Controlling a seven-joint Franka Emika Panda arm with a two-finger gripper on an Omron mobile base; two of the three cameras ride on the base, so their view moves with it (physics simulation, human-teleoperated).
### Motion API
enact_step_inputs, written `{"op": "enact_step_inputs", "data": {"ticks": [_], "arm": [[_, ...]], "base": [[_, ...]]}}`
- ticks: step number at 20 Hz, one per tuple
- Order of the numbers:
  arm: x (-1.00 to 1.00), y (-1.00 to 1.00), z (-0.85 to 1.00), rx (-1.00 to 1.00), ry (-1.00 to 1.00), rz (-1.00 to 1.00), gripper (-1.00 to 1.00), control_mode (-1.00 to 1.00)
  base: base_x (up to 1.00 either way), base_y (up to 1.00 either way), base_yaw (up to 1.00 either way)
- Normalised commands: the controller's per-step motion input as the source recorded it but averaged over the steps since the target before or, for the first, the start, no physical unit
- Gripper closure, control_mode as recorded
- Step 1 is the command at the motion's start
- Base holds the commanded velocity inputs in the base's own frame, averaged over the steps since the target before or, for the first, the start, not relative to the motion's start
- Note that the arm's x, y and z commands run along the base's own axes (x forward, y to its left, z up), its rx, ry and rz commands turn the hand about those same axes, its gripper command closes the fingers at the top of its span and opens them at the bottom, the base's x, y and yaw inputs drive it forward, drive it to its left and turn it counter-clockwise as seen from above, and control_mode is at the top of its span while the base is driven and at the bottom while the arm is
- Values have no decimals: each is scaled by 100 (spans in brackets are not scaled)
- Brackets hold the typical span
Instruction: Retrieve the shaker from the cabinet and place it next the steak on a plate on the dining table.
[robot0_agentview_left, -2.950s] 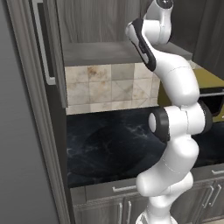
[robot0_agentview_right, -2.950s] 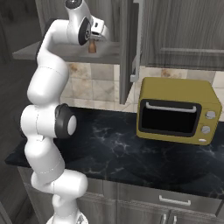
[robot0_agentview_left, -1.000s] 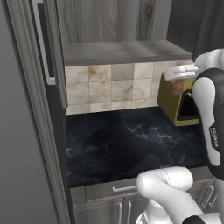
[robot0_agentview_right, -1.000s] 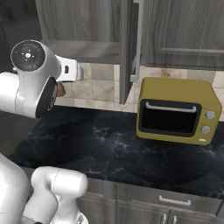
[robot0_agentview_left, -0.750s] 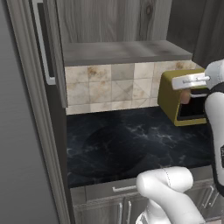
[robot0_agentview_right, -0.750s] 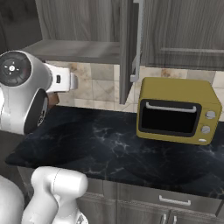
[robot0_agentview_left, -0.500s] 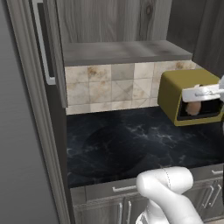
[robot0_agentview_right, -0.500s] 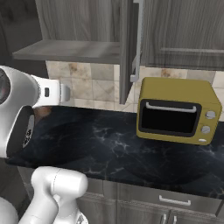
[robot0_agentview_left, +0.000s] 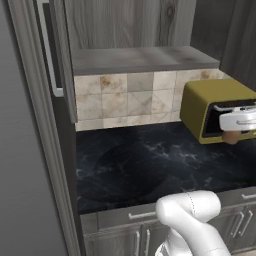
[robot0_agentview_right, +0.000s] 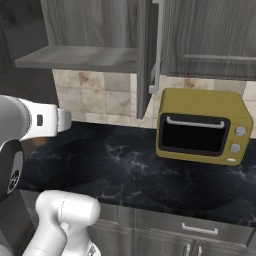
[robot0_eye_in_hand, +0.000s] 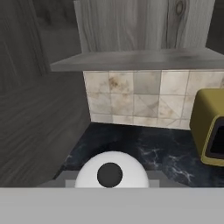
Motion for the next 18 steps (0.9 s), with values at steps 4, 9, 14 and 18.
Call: {"op": "enact_step_inputs", "data": {"ticks": [4, 9, 14, 18], "arm": [[0, 0, 0, 0, 0, 0, 100, 100], [0, 0, 0, 0, 0, 0, 100, 100], [0, 0, 0, 0, 0, 0, 100, 100], [0, 0, 0, 0, 0, 0, 100, 100]], "base": [[-65, -16, 0], [-95, -26, 0], [-91, -32, -2], [-78, -50, -20]]}}
